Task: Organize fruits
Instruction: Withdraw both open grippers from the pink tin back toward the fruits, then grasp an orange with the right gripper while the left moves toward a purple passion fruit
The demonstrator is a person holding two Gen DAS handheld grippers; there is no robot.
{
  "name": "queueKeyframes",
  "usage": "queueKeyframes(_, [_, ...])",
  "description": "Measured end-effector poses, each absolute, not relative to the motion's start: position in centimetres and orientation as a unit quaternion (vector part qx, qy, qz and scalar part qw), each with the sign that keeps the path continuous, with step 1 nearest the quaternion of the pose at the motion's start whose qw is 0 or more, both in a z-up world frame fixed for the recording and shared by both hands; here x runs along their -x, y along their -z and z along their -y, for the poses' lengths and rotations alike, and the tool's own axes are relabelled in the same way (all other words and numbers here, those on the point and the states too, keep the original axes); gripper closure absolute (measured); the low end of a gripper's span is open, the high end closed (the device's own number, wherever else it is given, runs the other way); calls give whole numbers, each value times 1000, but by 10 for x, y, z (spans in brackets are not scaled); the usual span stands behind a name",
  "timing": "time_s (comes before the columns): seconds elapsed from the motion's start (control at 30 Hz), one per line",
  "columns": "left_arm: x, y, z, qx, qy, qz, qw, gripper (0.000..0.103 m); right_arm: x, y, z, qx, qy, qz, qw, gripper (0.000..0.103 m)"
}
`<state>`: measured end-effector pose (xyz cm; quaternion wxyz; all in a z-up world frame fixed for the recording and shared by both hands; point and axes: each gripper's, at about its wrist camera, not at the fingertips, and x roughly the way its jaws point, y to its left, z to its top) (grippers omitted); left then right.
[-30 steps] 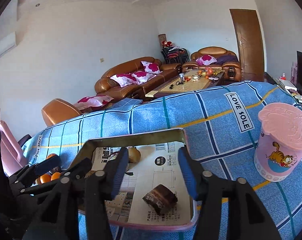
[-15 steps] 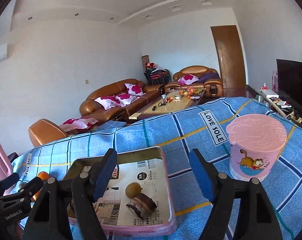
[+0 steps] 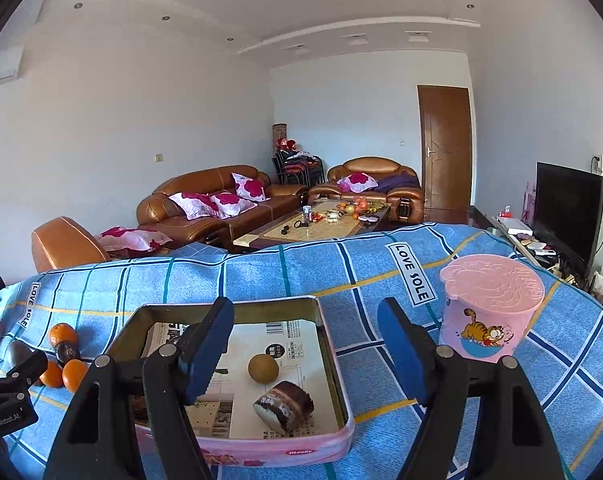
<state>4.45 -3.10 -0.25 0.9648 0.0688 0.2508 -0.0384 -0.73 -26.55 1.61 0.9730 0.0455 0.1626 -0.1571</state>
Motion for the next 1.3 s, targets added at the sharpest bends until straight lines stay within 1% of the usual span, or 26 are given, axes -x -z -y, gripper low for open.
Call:
queueKeyframes(0.4, [-43, 5, 2, -61, 30, -260, 963, 0, 16, -10, 220, -59, 114, -189, 973, 27])
queueKeyframes(0.73, [-52, 9, -49, -40, -8, -273, 961, 0, 7, -6, 171, -42, 66, -212, 974, 27])
queueKeyframes(1.13, [-64, 9, -107, -8, -57, -282, 958, 0, -12, 1, 112, 7, 4, -247, 969, 28])
queueKeyframes(1.17, [-65, 9, -111, -3, -60, -283, 957, 0, -15, 3, 107, 10, -1, -254, 967, 31])
queueKeyframes(1.2, [-66, 10, -115, 1, -63, -285, 957, 0, -19, 5, 102, 15, -5, -263, 965, 38])
queueKeyframes(1.23, [-67, 10, -118, 5, -65, -286, 956, 0, -23, 7, 96, 22, -9, -274, 962, 42])
queueKeyframes(1.3, [-68, 10, -123, 10, -69, -288, 955, 0, -33, 11, 86, 38, -16, -295, 955, 55])
